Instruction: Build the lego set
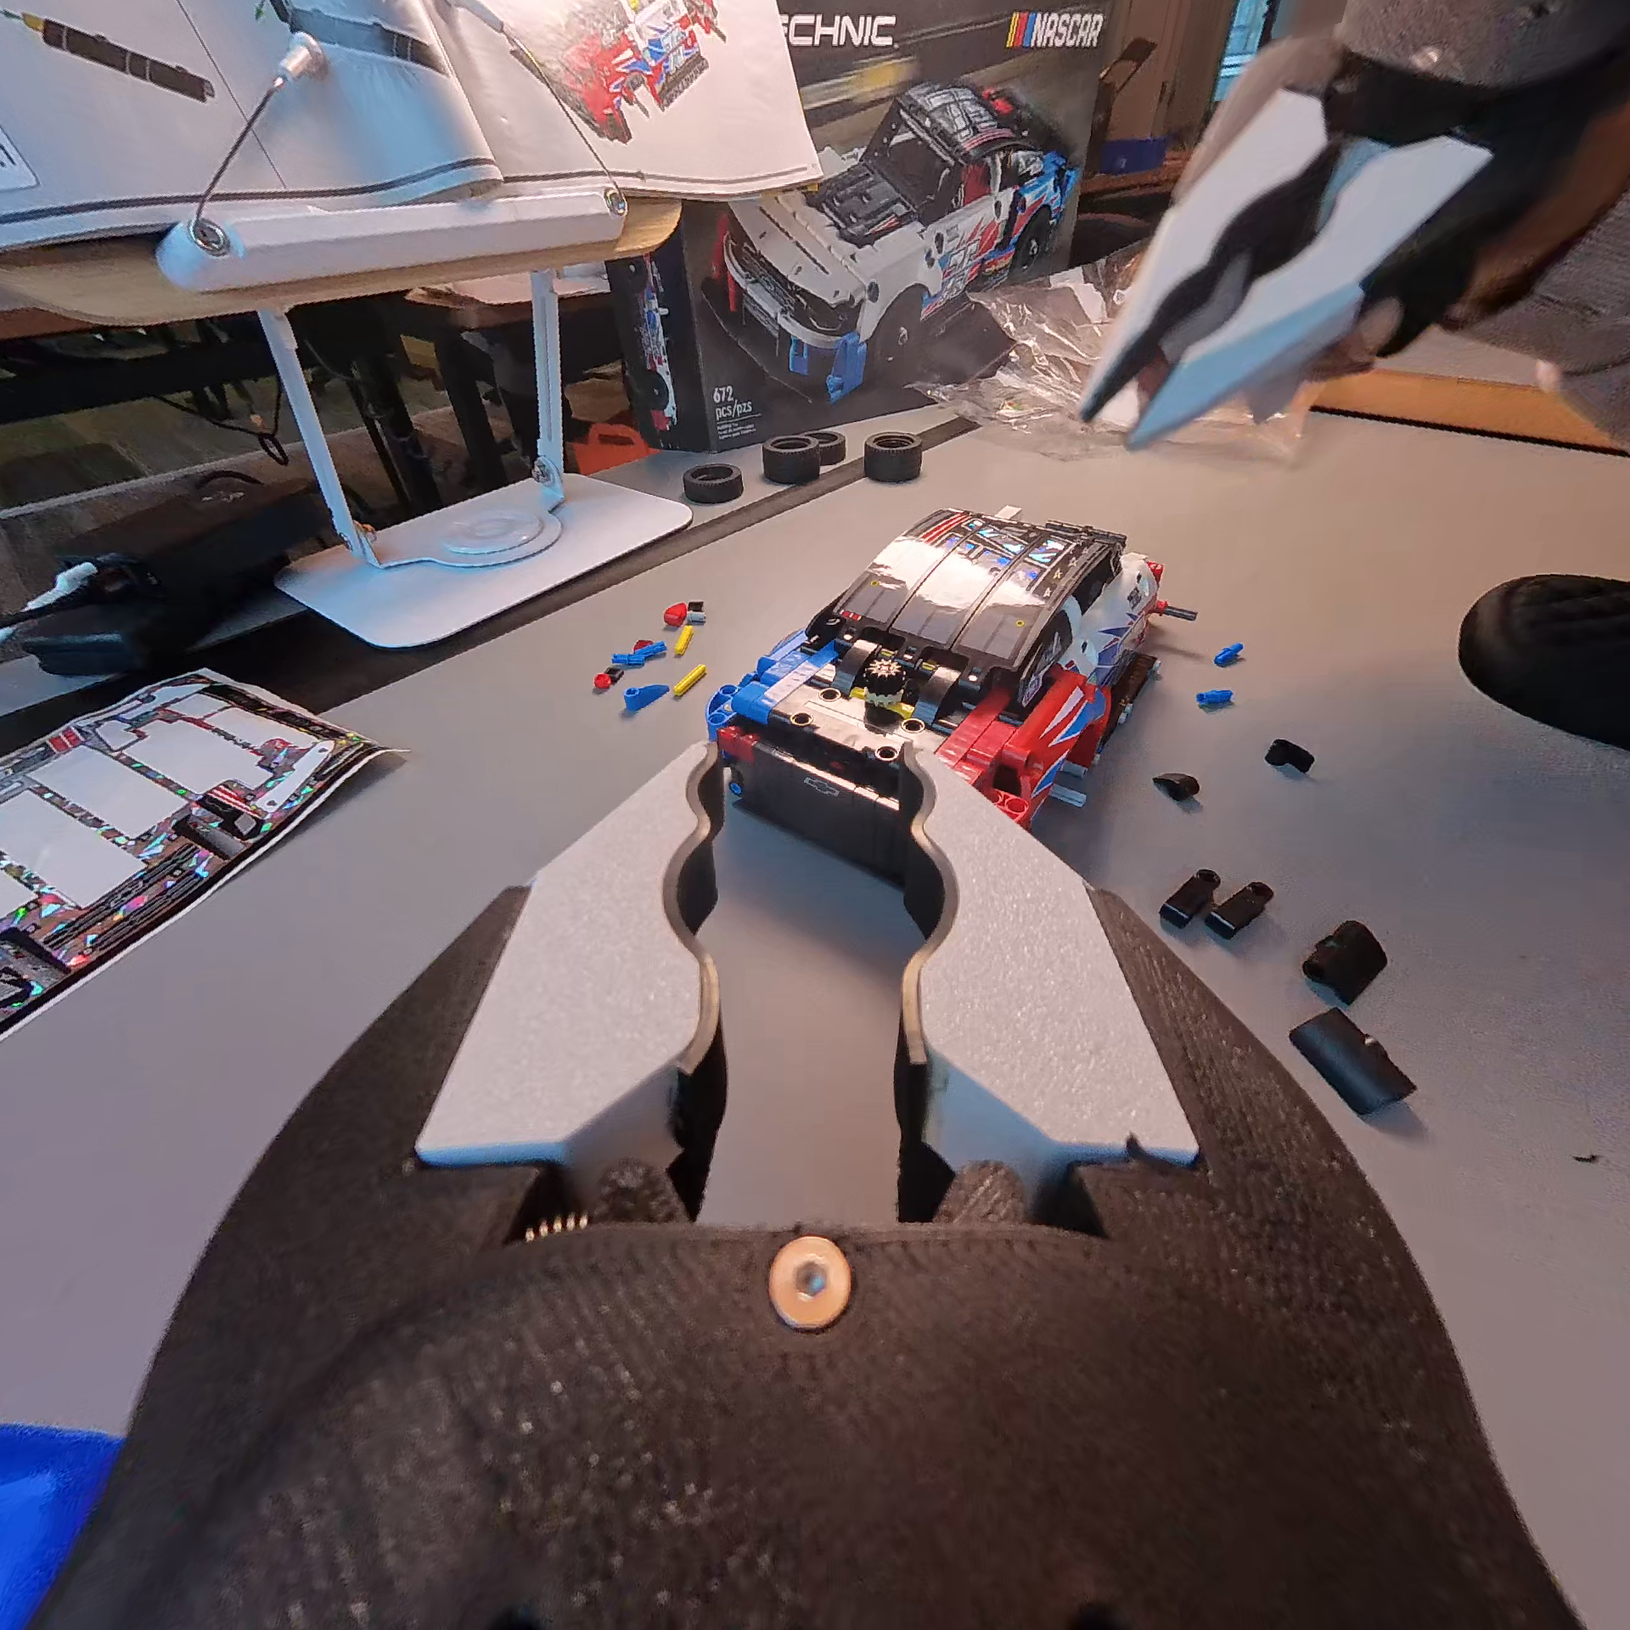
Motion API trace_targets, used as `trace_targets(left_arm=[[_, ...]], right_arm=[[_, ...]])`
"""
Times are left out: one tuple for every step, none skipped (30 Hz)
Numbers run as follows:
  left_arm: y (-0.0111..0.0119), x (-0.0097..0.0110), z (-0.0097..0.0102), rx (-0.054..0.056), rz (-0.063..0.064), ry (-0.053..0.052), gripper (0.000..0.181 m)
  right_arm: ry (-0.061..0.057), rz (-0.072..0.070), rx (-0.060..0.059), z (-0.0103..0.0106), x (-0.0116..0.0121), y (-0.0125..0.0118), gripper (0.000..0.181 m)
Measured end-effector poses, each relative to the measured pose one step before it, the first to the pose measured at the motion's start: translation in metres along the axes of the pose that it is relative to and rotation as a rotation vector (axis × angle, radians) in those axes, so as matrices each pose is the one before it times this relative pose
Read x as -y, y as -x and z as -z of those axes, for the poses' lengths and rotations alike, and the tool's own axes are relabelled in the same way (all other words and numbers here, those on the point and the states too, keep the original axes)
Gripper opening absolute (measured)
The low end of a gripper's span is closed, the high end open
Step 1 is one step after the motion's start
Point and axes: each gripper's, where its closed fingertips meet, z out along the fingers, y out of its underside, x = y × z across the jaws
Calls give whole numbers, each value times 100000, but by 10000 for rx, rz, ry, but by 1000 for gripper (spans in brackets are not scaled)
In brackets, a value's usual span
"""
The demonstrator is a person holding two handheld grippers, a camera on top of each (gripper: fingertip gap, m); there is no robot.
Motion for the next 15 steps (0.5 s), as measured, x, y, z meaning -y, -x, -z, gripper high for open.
trace_targets(left_arm=[[4, -68, -50, -20, 24, 27, 37], [16, -25, -1, -3, 0, 11, 37], [14, 27, 41, 11, -20, -3, 37], [6, 34, 70, 11, -28, -4, 37], [39, 69, 100, 32, -24, -13, 37], [93, 141, 118, 67, -34, -39, 37], [95, 173, 132, 77, -47, -49, 37], [94, 149, 112, 78, -51, -43, 38], [104, 119, 96, 83, -53, -32, 38], [100, 88, 66, 69, -54, -28, 38], [89, 40, 48, 44, -32, -21, 38], [39, 11, 15, 5, 22, -13, 38], [-16, -18, -23, -46, 72, -12, 38], [-68, -35, -47, -74, 82, -2, 38], [-67, -68, -54, -64, 58, 10, 38]], right_arm=[[15, 387, -16, -685, 944, -1626, 13], [120, 412, 68, -1125, 397, -1639, 13], [128, 290, 259, -1432, -17, -1449, 13], [118, 52, 343, -1634, -302, -1401, 13], [88, -85, 328, -1698, -462, -1416, 14], [19, -121, 511, -1629, -478, -974, 14], [-41, -201, 526, -1491, -346, -746, 15], [161, -119, 337, -1346, -563, -800, 16], [401, 84, 117, -1188, -838, -874, 18], [363, 174, 26, -994, -686, -744, 19], [260, 96, 81, -803, -480, -495, 19], [311, -12, 113, -634, -493, -365, 19], [297, -38, 96, -489, -446, -300, 19], [209, -40, 104, -365, -333, -188, 19], [185, -65, 109, -312, -289, -126, 18]])
